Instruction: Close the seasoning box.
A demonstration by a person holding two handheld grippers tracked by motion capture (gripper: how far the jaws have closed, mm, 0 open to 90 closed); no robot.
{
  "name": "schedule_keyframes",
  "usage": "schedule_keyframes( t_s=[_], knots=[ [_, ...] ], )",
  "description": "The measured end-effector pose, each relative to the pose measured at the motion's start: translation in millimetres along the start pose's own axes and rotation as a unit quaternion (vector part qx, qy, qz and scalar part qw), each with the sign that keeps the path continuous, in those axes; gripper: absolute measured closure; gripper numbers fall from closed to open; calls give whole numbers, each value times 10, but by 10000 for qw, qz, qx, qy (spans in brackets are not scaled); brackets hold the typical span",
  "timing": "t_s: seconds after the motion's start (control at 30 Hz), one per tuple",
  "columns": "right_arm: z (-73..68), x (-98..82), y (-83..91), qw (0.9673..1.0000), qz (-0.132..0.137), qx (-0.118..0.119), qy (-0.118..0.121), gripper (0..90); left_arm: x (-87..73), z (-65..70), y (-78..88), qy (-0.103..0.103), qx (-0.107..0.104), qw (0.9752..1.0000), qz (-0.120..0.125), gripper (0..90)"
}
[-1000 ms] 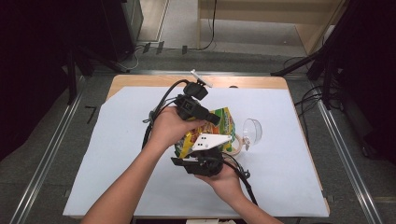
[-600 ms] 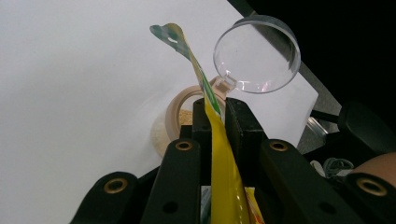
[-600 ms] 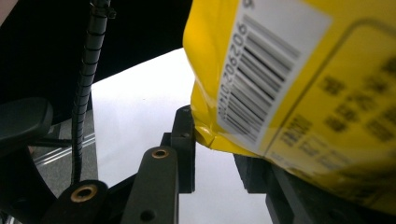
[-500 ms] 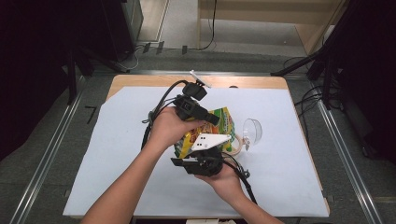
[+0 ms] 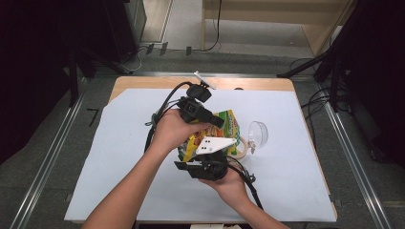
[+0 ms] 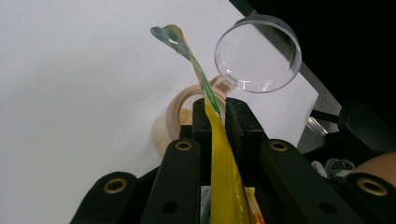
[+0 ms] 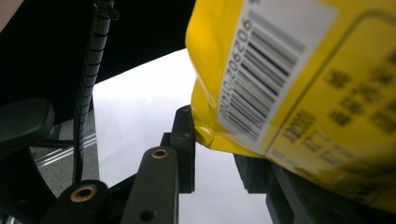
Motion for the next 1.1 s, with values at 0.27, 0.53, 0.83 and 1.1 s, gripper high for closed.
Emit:
schedule_keyframes(
  t_s=[0.27,0.53,0.83,1.1],
  knots=[
    [3,-3,4,10000,-25,7,27,722,-6,0,1,7,1,10000,-7,828],
    [-3,-1,12,10000,28,-49,60,720,3,7,5,-4,-10,10000,18,829],
    [3,-4,7,10000,33,-5,30,720,3,-8,-11,17,-14,10000,-28,830],
    [5,-3,6,10000,-11,-3,-7,721,5,-12,-13,30,-27,10000,-25,830]
  ],
)
Point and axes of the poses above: each handheld gripper's, and its own axes: y roughly backward along the jaws, x roughly out of its top, z roughly to its right, the point moved 2 cm from there along -y, roughly forward along the jaws, and after that the axes turned 11 degrees about -y, right-handed, at the moved point
